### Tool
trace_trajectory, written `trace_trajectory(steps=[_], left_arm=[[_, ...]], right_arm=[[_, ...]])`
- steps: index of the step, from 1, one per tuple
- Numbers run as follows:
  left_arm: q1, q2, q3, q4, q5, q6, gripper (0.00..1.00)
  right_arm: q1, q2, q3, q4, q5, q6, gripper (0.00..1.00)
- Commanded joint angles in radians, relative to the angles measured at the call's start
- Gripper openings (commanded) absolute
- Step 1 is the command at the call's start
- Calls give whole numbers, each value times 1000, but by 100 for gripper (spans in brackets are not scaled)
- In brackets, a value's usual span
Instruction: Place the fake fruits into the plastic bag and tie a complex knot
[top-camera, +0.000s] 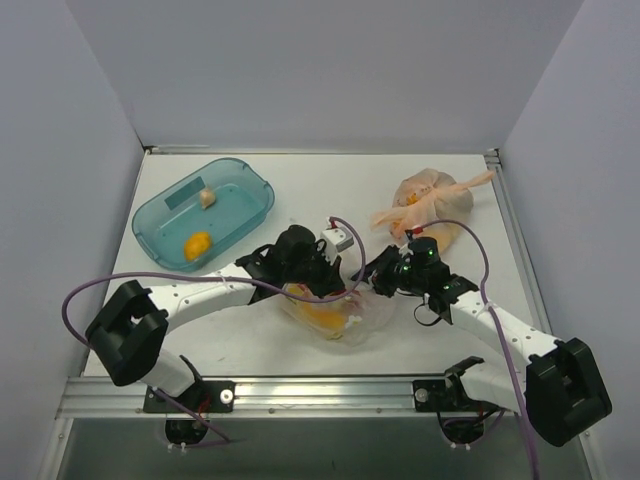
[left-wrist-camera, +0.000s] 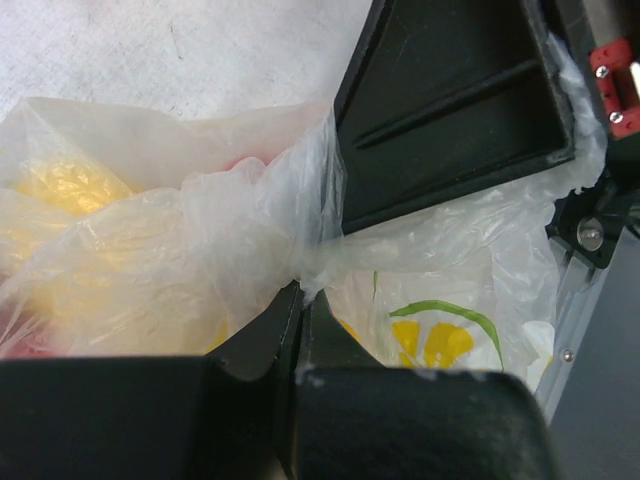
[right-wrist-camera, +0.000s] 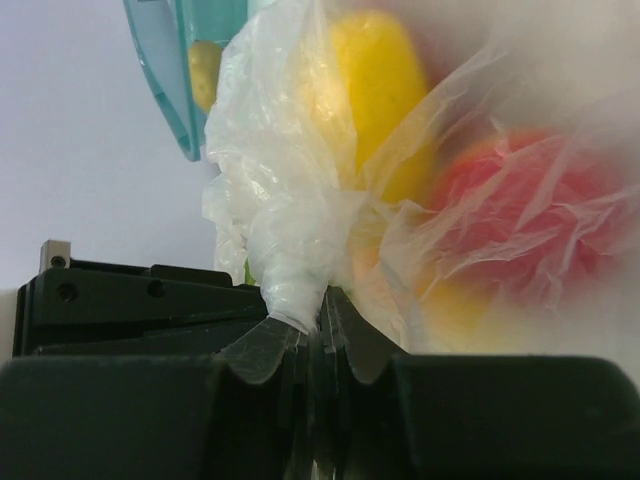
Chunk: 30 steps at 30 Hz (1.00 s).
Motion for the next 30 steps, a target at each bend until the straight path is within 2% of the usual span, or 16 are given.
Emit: trace_trajectory(steps=[1,2,3,4,6,8,9,12,14,17,18,21,24,27,30], left_arm=[[39,-11,-28,17,51,-72,0],[48,-25,-56,42,68,-89,0],[59,-53,-70,84,68,-90,0],[62,-63,-79,95,68,-89,0],[68,-90,-95,99,91,-78,0],[73,-96,-95,91,97,-63,0],[73,-103,-92,77,97,-60,0],[77,-125,-92,53,111,-46,0],[76,-137,-88,39,108,-46,0],[74,-157,-88,-33,89,-54,0],[76,-160,-85,-59,85,-57,0],[76,-153,-73,-102,83,-70,0],[67,-124,-39,-153,85,-78,0],[63,-93,-16,-184,82,-83,0],[56,-67,-7,-172,72,-104,0]], right_arm=[[-1,-56,30,177,-34,-23,8],[-1,-61,38,177,-53,-58,14],[-3,-70,65,150,-71,-98,29],[-7,-73,90,106,-105,-217,36],[-15,-84,149,-21,-134,-334,51],[-27,-91,185,-108,-160,-496,58],[-30,-99,208,-207,-166,-555,61],[-49,-122,283,-344,-194,-710,63],[-72,-127,334,-384,-203,-774,61],[-111,-105,377,-421,-168,-885,41],[-139,-69,384,-423,-159,-931,31],[-156,55,426,-421,-174,-988,14],[-152,170,437,-392,-234,-1016,5],[-135,234,417,-361,-310,-1022,0],[-96,246,380,-314,-364,-1014,0]])
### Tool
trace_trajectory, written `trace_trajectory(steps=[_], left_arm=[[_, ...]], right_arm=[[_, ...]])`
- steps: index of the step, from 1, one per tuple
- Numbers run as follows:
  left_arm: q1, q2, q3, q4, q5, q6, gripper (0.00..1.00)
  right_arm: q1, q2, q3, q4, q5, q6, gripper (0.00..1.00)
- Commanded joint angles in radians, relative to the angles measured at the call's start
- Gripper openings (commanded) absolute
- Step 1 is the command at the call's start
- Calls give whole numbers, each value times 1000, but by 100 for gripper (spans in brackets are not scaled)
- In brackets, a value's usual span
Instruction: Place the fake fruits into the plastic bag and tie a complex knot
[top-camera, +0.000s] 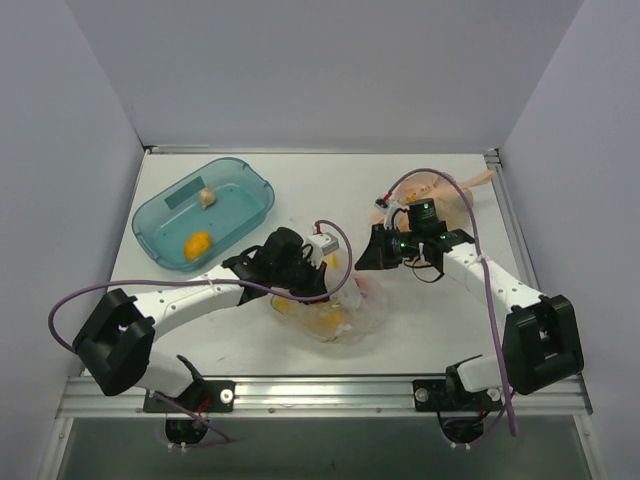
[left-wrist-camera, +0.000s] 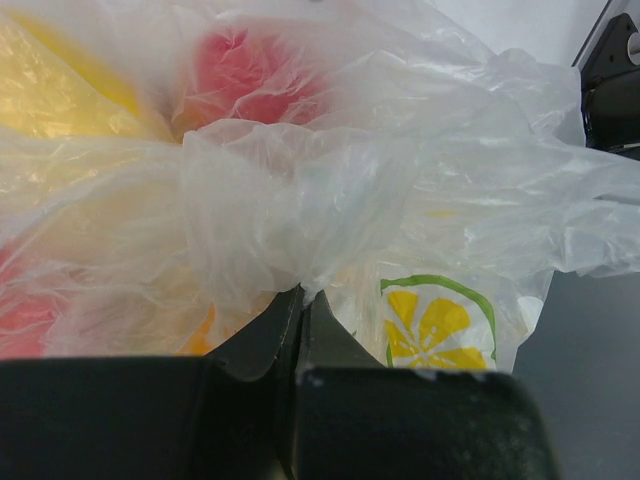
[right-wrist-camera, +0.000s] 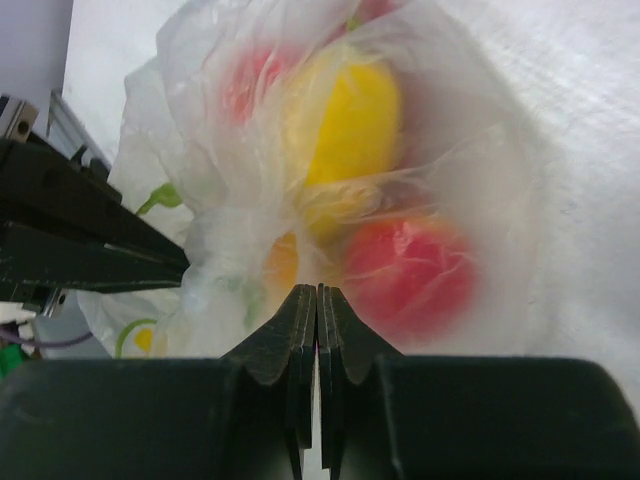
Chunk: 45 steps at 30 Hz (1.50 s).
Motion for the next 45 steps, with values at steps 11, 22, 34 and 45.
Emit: trace_trajectory(steps=[11,22,34,45], left_arm=[[-14,65,-68,489,-7,-255,0],[35,59,-78,765,37,-349,0],[60,-128,-203,590,97,-358,0],[55,-147,-68,185,-103,-90,0]], right_arm=[[149,-21,-170,151,-122,68,0],[172,-29,-171,362,-203,272,4],[121,-30,-128,258,-177,160,18],[127,-106,-69,28,-122,-90,17]])
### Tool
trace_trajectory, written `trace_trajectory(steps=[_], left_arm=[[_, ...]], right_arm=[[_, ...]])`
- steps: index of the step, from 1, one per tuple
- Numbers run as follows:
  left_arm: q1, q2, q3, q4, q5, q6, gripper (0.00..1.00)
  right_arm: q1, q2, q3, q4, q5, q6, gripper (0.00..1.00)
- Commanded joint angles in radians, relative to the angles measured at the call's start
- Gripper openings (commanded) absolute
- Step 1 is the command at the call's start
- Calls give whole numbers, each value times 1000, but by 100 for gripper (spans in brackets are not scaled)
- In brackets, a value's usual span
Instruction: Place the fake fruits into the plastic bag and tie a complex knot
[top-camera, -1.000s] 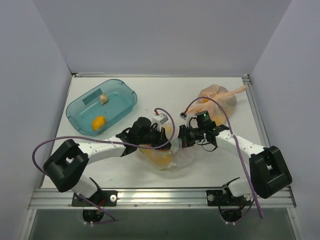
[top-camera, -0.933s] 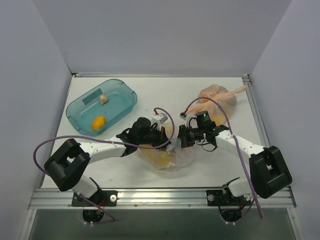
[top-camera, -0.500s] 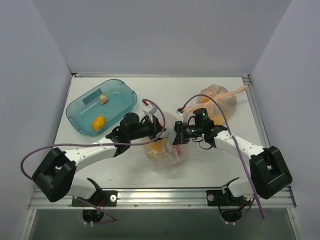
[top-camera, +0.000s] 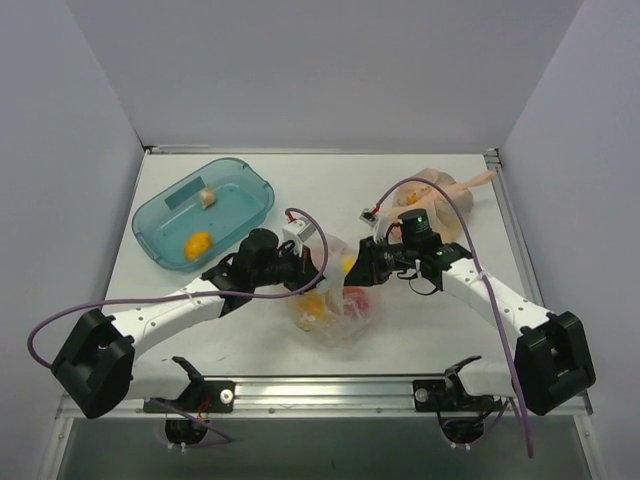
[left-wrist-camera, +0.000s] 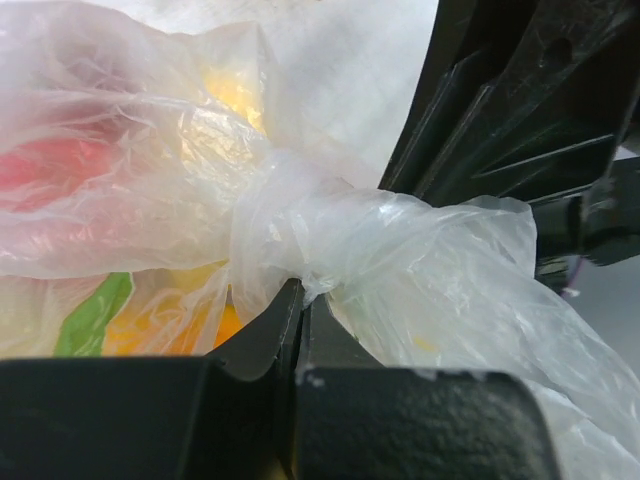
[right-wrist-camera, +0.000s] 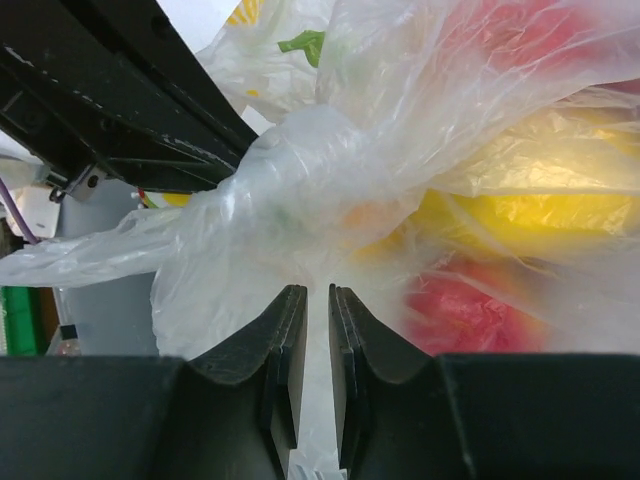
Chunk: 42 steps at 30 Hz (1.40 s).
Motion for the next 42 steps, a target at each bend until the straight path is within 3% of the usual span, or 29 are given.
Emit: trace_trajectory(steps=[1,4,9,10,14,15,23,32,38,42], left_arm=[[-15,-8,96,-157,-71,146,0],[-32,8,90,-144,4,147,0],[-38,73,49,54,133,43,0],[-31,82,23,110,183,-22,0],[-6,97,-19,351,223,-155,0],[-3,102,-18,417,230,-173,0],[8,130,-74,730,302,-405,0],[6,177,-152,804,303,-491,0],[23,168,-159,870,337,-531,0],[64,147,-145,886,369,-552,0]], right_arm=[[20,-10,39,-62,18,-77,17],[47,20,39,-24,28,-60,17],[74,70,42,70,27,-25,22],[76,73,48,74,22,-25,25],[88,76,55,59,-16,-34,55],[91,76,50,61,-24,-36,58],[117,101,48,235,-88,105,62],[134,162,150,358,-131,199,63],[145,118,102,294,-130,167,66],[100,73,82,145,-110,44,70]])
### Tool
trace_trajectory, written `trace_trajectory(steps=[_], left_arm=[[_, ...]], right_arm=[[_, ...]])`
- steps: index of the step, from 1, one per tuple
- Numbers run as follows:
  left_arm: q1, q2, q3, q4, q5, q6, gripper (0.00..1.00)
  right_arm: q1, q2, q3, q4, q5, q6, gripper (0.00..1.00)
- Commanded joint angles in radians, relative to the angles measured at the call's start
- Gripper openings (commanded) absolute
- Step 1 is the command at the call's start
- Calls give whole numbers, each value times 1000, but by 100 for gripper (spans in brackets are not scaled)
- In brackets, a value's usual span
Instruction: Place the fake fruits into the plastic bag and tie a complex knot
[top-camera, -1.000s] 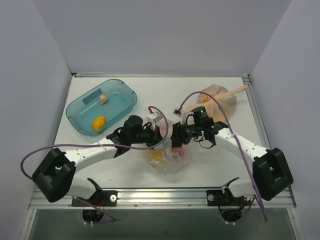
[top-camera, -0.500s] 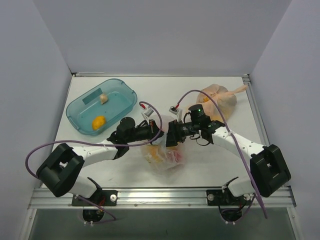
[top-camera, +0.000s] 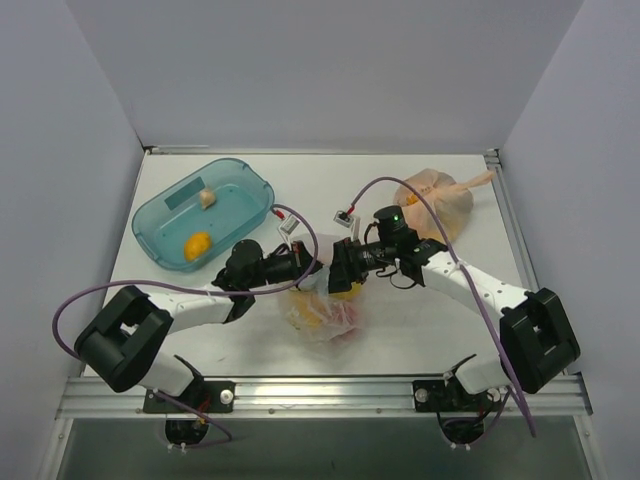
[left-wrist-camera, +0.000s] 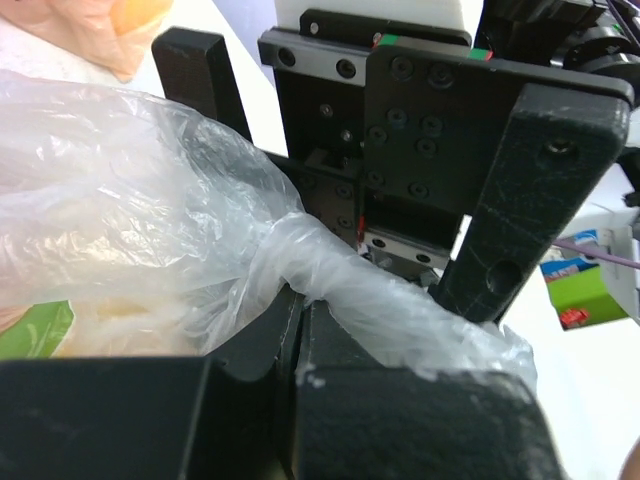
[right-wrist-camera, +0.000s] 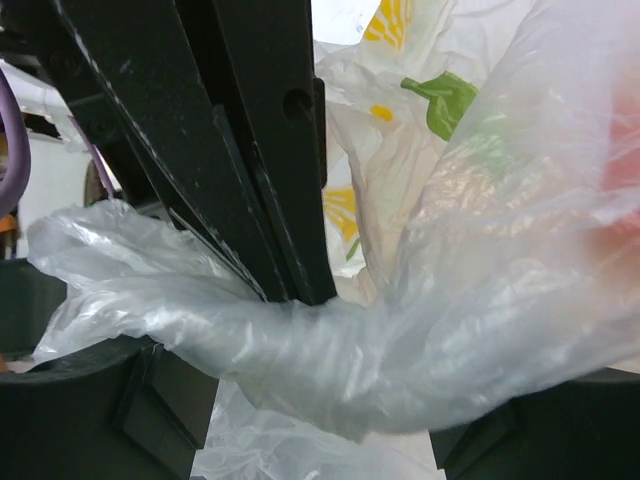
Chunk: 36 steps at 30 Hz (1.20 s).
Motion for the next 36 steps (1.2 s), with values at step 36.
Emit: trace_trajectory(steps=[36], left_arm=[[141,-68,1,-43,152,58,0]], right_arm=[[-125,-174,107,-357,0,-304,42]])
